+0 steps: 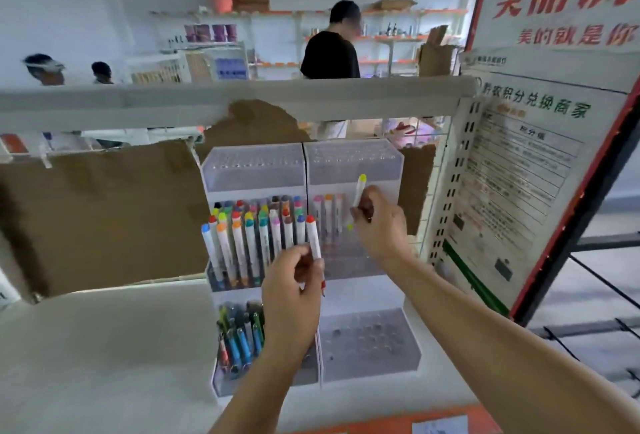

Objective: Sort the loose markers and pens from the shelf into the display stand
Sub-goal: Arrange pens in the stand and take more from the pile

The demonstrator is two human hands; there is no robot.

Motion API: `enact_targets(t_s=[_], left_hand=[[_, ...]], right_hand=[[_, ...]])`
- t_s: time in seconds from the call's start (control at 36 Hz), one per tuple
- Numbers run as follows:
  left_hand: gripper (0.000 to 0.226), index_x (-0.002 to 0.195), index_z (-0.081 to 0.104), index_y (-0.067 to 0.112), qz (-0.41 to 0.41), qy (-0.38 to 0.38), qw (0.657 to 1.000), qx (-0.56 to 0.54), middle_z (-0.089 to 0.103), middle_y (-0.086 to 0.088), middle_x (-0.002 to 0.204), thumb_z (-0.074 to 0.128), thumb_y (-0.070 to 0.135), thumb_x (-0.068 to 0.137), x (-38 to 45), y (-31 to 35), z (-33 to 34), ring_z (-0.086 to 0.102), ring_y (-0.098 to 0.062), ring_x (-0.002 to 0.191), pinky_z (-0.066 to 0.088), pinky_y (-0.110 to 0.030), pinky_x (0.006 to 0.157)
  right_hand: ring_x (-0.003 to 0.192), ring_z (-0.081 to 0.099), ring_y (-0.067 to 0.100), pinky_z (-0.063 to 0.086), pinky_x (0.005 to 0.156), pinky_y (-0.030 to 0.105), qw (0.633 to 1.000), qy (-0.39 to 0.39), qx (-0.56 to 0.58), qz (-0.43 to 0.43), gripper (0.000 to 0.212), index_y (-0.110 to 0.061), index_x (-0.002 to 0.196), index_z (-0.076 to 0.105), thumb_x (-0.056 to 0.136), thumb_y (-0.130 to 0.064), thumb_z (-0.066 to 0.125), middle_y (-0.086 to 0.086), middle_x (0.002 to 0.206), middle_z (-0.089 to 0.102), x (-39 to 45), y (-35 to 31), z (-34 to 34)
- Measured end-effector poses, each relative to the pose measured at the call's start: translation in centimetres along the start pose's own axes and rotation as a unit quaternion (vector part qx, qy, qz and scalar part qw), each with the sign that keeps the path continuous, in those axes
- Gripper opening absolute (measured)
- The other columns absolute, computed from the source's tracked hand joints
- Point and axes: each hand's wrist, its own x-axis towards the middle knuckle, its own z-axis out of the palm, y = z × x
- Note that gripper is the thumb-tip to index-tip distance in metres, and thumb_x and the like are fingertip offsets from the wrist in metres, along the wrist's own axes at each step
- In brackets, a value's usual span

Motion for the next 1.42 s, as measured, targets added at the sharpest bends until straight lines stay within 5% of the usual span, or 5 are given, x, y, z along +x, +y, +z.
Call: enact_targets(t_s=[0.47, 0.69, 0.83, 1.25, 1.42], left_hand=[[0.004, 0.093, 0.061, 0.019, -0.002, -0.016, 1.000, -0.021, 0.062, 0.001, 0.084, 0.058, 0.016, 0.091, 0.1, -0.5, 0.9, 0.061, -0.012, 0.076, 0.052, -0.021, 0.069], [0.006, 0.093, 0.060, 0.020, -0.003, -0.014, 1.000, -0.014, 0.063, 0.003, 0.084, 0.059, 0.014, 0.091, -0.2, -0.3, 0.6, 0.061, -0.010, 0.075, 0.047, -0.008, 0.068], [0.011, 0.093, 0.058, 0.025, -0.006, -0.010, 1.000, -0.018, 0.062, 0.008, 0.085, 0.060, 0.014, 0.091, -0.1, 0.0, 0.4, 0.060, -0.006, 0.078, 0.045, -0.006, 0.070], [0.008, 0.099, 0.060, 0.021, -0.012, -0.015, 1.000, -0.022, 0.064, 0.004, 0.089, 0.058, 0.019, 0.091, 0.2, -0.3, 0.1, 0.063, -0.011, 0.082, 0.051, -0.014, 0.073], [0.009, 0.098, 0.063, 0.013, 0.020, -0.012, 1.000, -0.002, 0.064, 0.001, 0.085, 0.059, 0.015, 0.091, 0.9, 0.3, 0.5, 0.061, -0.010, 0.077, 0.046, -0.010, 0.071]], right_hand=[[0.097, 0.059, 0.025, 0.032, 0.100, 0.037, 0.980, -0.074, -0.167, 0.078, 0.011, -0.026, 0.085, 0.051, 0.090, -0.016, 0.052, -0.001, 0.087, 0.061, -0.5, -2.3, -0.1], [0.084, 0.060, 0.020, 0.047, 0.077, 0.033, 0.987, -0.064, -0.136, 0.064, 0.015, -0.026, 0.099, 0.051, 0.093, -0.039, 0.054, -0.007, 0.088, 0.061, -0.7, -1.6, 0.4], [0.072, 0.051, 0.016, 0.023, 0.048, 0.022, 0.989, -0.014, -0.147, 0.025, 0.015, -0.022, 0.092, 0.054, 0.099, -0.031, 0.044, -0.008, 0.081, 0.054, -0.4, -1.8, 0.3], [0.081, 0.059, 0.022, 0.031, 0.058, 0.023, 0.973, -0.048, -0.224, 0.008, 0.015, -0.026, 0.093, 0.058, 0.099, -0.031, 0.046, -0.007, 0.083, 0.060, 0.0, -0.9, 0.1], [0.054, 0.047, 0.006, 0.028, 0.047, 0.019, 0.995, 0.057, -0.048, -0.064, 0.020, -0.019, 0.080, 0.050, 0.094, -0.034, 0.055, -0.013, 0.064, 0.048, -2.2, -1.0, -0.3]])
